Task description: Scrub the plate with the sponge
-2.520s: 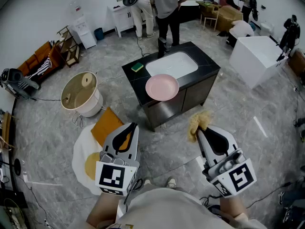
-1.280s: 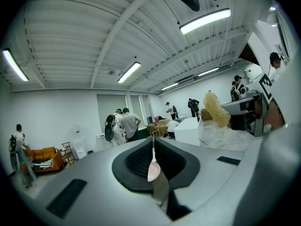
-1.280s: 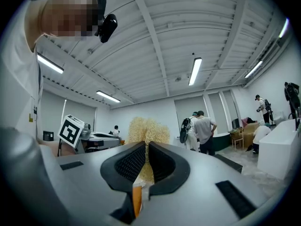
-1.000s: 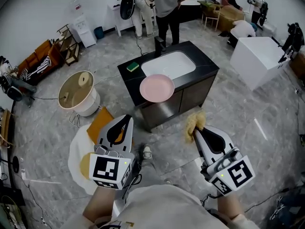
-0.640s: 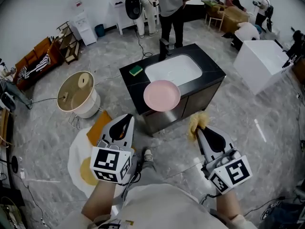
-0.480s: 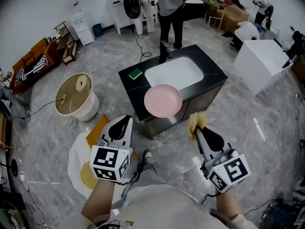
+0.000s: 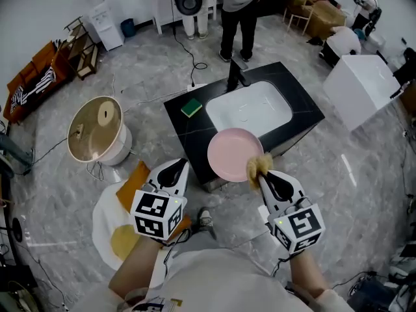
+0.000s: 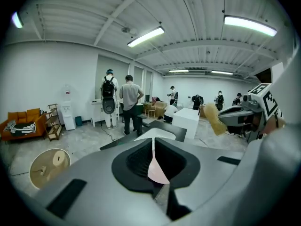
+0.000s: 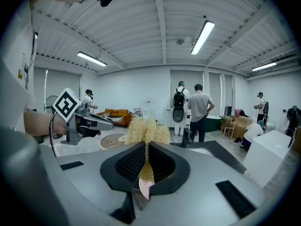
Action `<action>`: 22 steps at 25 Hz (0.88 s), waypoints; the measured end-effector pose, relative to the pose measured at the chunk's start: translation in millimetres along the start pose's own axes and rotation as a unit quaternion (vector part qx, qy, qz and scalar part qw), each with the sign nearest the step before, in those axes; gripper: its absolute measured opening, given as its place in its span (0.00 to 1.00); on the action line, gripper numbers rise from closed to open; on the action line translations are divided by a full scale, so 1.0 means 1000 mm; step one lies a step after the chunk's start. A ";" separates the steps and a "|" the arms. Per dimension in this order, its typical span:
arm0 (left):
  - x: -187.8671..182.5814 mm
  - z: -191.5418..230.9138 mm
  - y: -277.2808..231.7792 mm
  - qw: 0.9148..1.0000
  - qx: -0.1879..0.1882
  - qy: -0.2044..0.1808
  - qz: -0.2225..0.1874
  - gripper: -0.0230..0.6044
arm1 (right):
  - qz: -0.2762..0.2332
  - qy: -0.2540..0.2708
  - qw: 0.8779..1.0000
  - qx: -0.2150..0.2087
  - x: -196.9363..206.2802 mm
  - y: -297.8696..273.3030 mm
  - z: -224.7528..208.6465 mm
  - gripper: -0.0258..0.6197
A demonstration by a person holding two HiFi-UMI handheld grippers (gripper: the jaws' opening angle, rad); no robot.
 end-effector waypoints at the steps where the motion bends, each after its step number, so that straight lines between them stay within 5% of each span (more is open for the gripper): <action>1: 0.000 0.010 -0.008 1.000 -0.002 0.002 0.006 0.09 | 0.010 -0.002 1.000 -0.001 0.002 -0.014 -0.001 0.11; 8: 0.005 0.059 -0.060 0.998 0.014 0.017 0.055 0.09 | 0.058 -0.045 0.997 -0.027 0.018 -0.089 -0.004 0.11; 12: 0.018 0.072 -0.083 0.993 0.045 0.040 0.097 0.25 | 0.079 -0.049 0.995 -0.031 0.030 -0.113 -0.003 0.11; 22: 0.060 0.084 -0.120 0.981 0.057 0.089 0.163 0.28 | 0.130 -0.048 0.988 -0.060 0.072 -0.148 -0.003 0.11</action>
Point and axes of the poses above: the fingertips, and each gripper's own axes: y backward along the fingers, z to its left, x out of its underside, the point moved 7 cm from there along y, backward along the fingers, and after that the axes turned 14 degrees about y, right-handed, at the moved point
